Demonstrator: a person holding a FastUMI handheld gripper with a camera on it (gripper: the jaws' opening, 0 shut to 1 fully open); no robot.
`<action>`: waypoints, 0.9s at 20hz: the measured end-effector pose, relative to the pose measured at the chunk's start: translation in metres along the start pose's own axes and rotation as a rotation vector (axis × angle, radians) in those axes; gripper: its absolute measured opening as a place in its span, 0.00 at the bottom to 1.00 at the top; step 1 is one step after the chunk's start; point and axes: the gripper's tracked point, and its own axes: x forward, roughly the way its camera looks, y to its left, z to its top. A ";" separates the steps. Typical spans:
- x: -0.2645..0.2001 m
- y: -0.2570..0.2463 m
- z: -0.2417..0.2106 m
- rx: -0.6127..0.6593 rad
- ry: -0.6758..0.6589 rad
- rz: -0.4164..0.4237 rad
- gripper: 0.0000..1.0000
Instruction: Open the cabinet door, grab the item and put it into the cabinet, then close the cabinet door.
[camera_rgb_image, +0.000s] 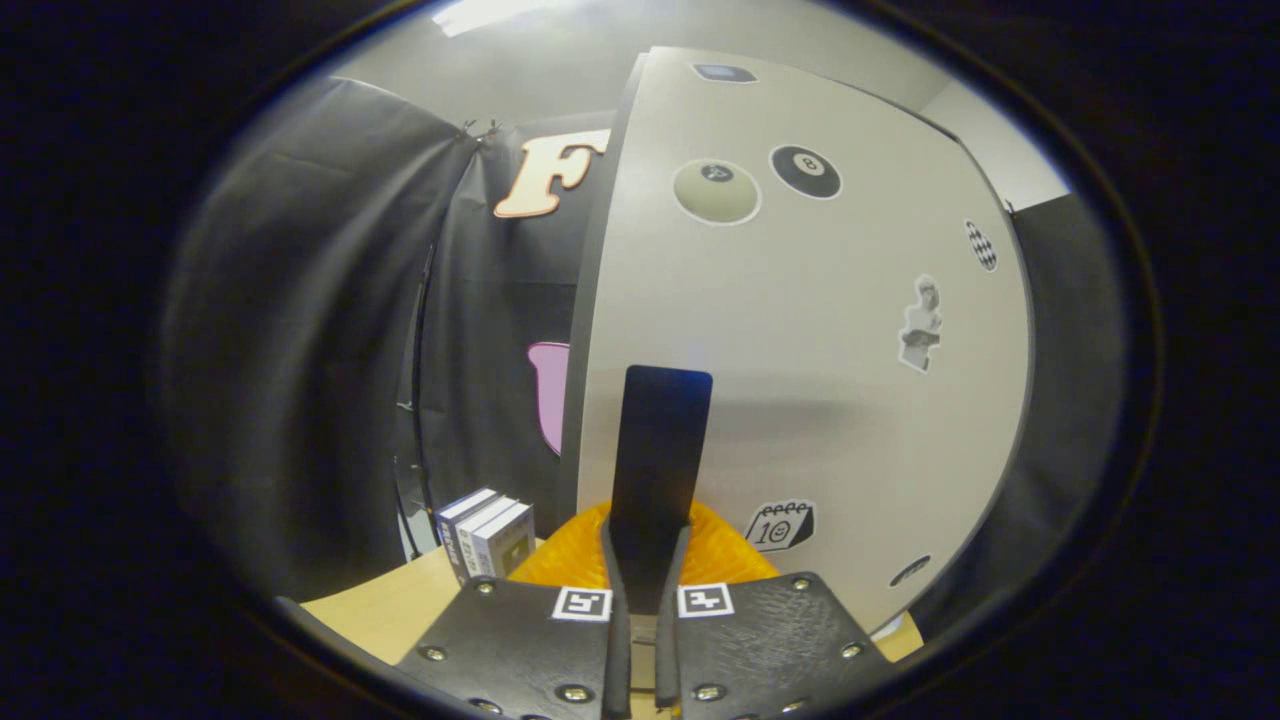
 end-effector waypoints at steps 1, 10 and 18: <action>-0.003 0.000 0.001 0.002 0.004 0.006 0.10; -0.027 -0.002 -0.003 0.037 0.041 0.073 0.10; -0.064 -0.012 -0.001 0.076 0.072 0.094 0.10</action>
